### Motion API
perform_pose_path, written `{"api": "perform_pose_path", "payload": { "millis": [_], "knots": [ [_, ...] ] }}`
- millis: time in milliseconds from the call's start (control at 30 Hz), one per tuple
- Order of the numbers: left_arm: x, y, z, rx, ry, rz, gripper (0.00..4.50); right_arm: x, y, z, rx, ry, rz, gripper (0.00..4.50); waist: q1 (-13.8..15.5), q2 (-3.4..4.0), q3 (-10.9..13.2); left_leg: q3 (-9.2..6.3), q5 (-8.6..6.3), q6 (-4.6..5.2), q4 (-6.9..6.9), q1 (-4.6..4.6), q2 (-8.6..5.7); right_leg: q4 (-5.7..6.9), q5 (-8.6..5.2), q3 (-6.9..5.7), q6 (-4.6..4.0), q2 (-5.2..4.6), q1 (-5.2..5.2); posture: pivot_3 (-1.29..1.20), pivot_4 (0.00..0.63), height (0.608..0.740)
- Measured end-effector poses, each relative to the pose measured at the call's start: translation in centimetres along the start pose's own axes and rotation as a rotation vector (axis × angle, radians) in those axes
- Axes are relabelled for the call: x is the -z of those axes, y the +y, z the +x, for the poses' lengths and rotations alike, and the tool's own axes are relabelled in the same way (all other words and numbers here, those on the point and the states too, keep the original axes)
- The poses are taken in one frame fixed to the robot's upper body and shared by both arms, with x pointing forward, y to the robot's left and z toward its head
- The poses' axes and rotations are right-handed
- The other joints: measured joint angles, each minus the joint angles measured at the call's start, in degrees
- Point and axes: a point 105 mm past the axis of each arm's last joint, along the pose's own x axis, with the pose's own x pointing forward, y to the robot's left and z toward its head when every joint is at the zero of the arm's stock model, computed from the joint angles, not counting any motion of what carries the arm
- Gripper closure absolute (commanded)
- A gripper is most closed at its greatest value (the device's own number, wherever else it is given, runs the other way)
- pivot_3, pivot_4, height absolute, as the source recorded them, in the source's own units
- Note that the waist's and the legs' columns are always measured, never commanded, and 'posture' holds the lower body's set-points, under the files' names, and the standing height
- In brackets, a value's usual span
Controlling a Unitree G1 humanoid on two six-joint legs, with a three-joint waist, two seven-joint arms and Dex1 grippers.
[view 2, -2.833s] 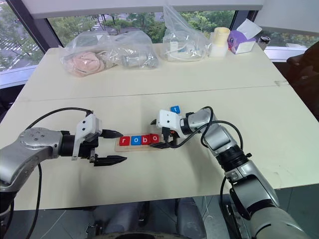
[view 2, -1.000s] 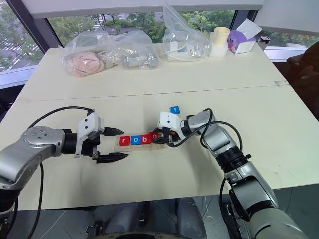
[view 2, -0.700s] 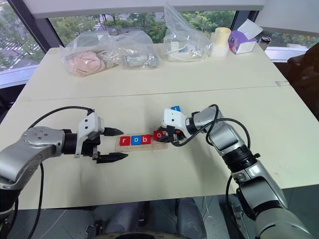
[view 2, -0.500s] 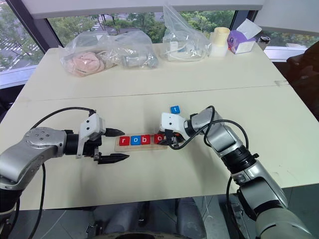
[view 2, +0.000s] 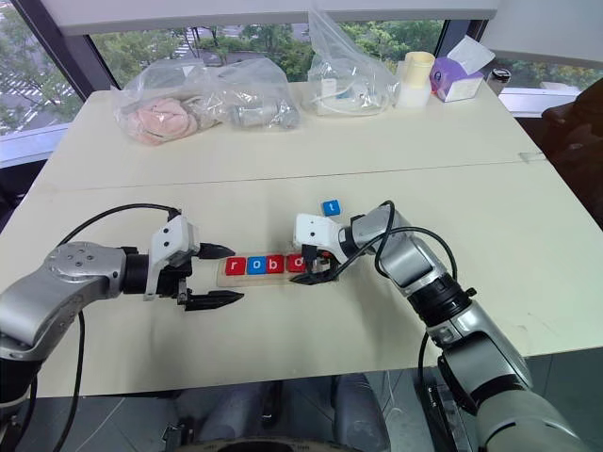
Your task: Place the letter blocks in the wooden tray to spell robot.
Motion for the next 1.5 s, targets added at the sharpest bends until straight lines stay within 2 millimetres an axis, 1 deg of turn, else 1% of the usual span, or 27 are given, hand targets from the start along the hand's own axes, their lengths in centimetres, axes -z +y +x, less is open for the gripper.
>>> {"api": "perform_pose_path", "payload": {
  "millis": [67,133,233,333,433,500,567,667,733,833,900,1000,1067,1100,1200,1267,1400,1500],
  "knots": [
    [0.0,0.0,0.0,-0.002,0.000,0.000,0.00,-0.1,-0.2,0.1,0.013,-0.011,0.013,0.06,0.00,0.00,0.00,0.00,0.00,0.00,0.00,0.00,0.00,0.00,0.00,0.00,0.00,0.00,0.00,0.00,0.150,0.740],
    [0.0,0.0,0.0,-0.004,-0.001,0.002,0.00,-0.6,-0.8,-0.2,0.047,-0.051,0.044,0.06,0.01,0.00,0.00,0.00,0.00,0.00,0.00,0.00,0.00,0.00,0.00,0.00,0.00,0.00,0.00,0.00,0.150,0.740],
    [0.0,0.1,0.0,-0.007,-0.004,0.001,0.00,-1.2,-2.3,-1.6,0.138,-0.105,0.069,0.06,0.07,0.00,0.00,0.00,0.00,0.00,0.00,0.00,0.00,0.00,0.01,0.00,0.01,0.00,0.00,0.00,0.150,0.740],
    [-0.5,0.2,-0.2,-0.015,-0.040,-0.015,0.00,-1.2,-3.9,-3.3,0.257,-0.136,0.097,0.06,0.15,0.00,0.00,0.00,0.00,0.00,0.00,0.00,-0.01,0.00,0.01,0.00,0.01,-0.01,0.00,0.00,0.150,0.740],
    [-1.7,1.0,-0.4,-0.055,-0.117,-0.028,0.00,-0.8,-5.7,-4.9,0.402,-0.169,0.190,0.06,0.17,0.00,0.00,-0.01,0.00,0.00,0.00,0.00,-0.01,0.01,0.01,0.00,0.00,-0.01,0.00,0.00,0.150,0.740],
    [-2.5,2.1,-0.7,-0.110,-0.164,-0.029,0.00,-0.5,-6.7,-5.5,0.502,-0.196,0.308,0.06,0.17,0.01,-0.01,-0.02,0.01,-0.01,0.00,0.00,0.00,0.04,0.02,0.00,0.00,0.01,0.00,0.00,0.150,0.740],
    [-3.0,2.9,-0.8,-0.150,-0.199,-0.032,0.00,0.2,-7.2,-5.6,0.566,-0.188,0.411,0.06,0.00,0.01,-0.01,-0.01,0.02,-0.02,0.00,0.00,0.00,0.06,0.04,0.02,0.02,0.01,-0.05,0.00,0.150,0.740],
    [-3.1,3.4,-1.0,-0.174,-0.211,-0.041,0.00,1.2,-6.9,-5.3,0.609,-0.158,0.485,0.06,0.00,0.02,-0.02,0.00,0.01,-0.02,-0.04,0.00,-0.01,0.05,0.05,0.02,0.04,0.00,-0.06,0.00,0.150,0.740],
    [-3.0,3.5,-1.0,-0.176,-0.210,-0.047,0.00,1.7,-6.6,-5.0,0.609,-0.152,0.488,0.06,0.02,0.02,-0.01,0.01,0.01,-0.02,-0.05,0.00,-0.01,0.05,0.05,0.02,0.04,0.00,-0.07,0.00,0.150,0.740],
    [-2.9,3.4,-1.2,-0.162,-0.196,-0.047,0.00,2.9,-6.4,-5.5,0.596,-0.099,0.339,0.06,0.02,0.02,-0.01,0.22,0.02,-0.02,-0.02,0.00,-0.04,0.02,0.04,0.01,0.04,0.00,-0.01,0.00,0.150,0.740],
    [-2.8,3.4,-1.4,-0.157,-0.187,-0.047,0.00,4.3,-6.6,-6.0,0.567,-0.054,0.269,0.06,0.00,0.02,-0.01,0.27,0.02,-0.01,0.05,0.04,-0.04,0.01,0.04,0.00,0.03,0.01,0.09,0.00,0.150,0.740],
    [-2.7,3.3,-1.4,-0.149,-0.185,-0.051,0.00,6.0,-7.0,-6.2,0.532,-0.017,0.229,0.06,-0.19,0.02,-0.01,0.26,0.02,-0.01,0.06,0.06,-0.03,0.03,0.05,0.01,0.03,0.02,0.10,0.00,0.150,0.740],
    [-2.7,3.3,-1.4,-0.147,-0.185,-0.052,0.00,6.5,-7.3,-6.0,0.502,-0.019,0.221,0.06,-0.55,0.02,-0.01,0.26,0.02,-0.01,0.05,0.06,0.00,0.04,0.06,0.01,0.04,0.05,0.09,0.00,0.150,0.740],
    [-2.6,3.3,-1.4,-0.147,-0.183,-0.054,0.00,6.5,-7.6,-5.7,0.475,-0.034,0.239,0.06,-0.91,0.02,-0.01,0.25,0.02,-0.01,0.04,0.06,0.00,0.04,0.06,0.01,0.04,0.06,0.08,0.00,0.150,0.740],
    [-2.3,3.1,-1.3,-0.145,-0.176,-0.064,0.00,4.9,-8.4,-4.8,0.405,-0.123,0.291,0.06,-1.77,0.02,-0.01,0.20,0.02,-0.01,0.02,0.07,0.03,0.05,0.07,0.01,0.05,0.09,0.07,0.00,0.150,0.740],
    [-2.0,2.9,-1.3,-0.145,-0.169,-0.074,0.00,4.3,-8.6,-4.3,0.374,-0.149,0.293,0.06,-1.61,0.02,-0.01,0.16,0.02,-0.01,-0.02,0.07,0.02,0.05,0.07,0.00,0.06,0.09,0.07,0.00,0.150,0.740],
    [-1.8,2.9,-1.3,-0.157,-0.162,-0.083,0.00,4.6,-8.5,-3.2,0.349,-0.149,0.303,0.06,-1.26,0.02,-0.01,0.16,0.02,-0.02,-0.01,0.06,-0.02,0.04,0.07,0.00,0.06,0.06,0.08,0.00,0.150,0.740],
    [-1.9,2.7,-1.3,-0.158,-0.162,-0.074,0.00,4.9,-8.5,-2.8,0.330,-0.120,0.253,0.06,-1.45,0.02,-0.01,0.17,0.03,-0.03,0.00,0.07,-0.03,0.03,0.07,0.02,0.05,0.05,0.08,0.00,0.150,0.740]
  ]
}}
